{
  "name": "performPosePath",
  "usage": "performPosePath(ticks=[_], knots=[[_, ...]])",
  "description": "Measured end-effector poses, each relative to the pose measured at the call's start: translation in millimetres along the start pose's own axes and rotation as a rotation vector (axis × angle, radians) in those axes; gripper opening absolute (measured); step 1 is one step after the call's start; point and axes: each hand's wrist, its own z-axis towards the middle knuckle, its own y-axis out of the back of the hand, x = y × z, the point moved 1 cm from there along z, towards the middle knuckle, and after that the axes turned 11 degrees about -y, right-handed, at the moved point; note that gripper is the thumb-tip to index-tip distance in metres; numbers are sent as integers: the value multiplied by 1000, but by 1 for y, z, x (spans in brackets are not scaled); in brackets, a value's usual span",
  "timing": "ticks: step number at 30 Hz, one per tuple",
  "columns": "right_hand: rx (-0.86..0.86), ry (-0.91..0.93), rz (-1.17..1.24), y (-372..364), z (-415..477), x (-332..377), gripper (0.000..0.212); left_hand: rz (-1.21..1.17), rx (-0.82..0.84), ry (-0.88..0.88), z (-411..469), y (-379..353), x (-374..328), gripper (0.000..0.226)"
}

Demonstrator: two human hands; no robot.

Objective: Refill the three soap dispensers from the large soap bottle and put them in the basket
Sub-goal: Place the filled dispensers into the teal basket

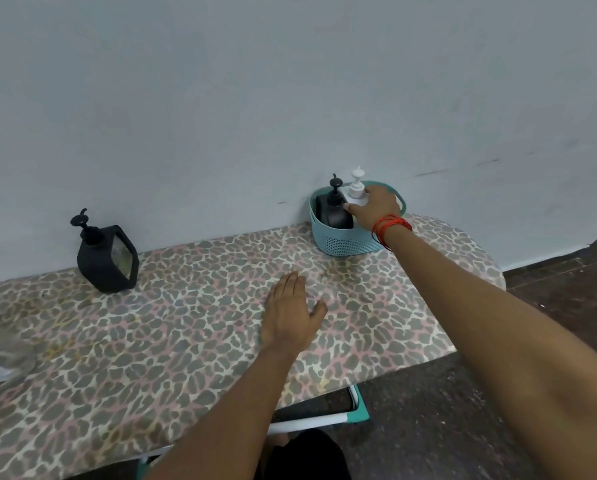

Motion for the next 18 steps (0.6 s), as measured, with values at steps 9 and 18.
performPosePath(ticks=[9,18], knots=[[143,5,-68,7,13,-12,61,4,9,5,0,0,0,76],[98,-20,-234,10,15,-6,66,7,-3,9,1,-2,1,76]])
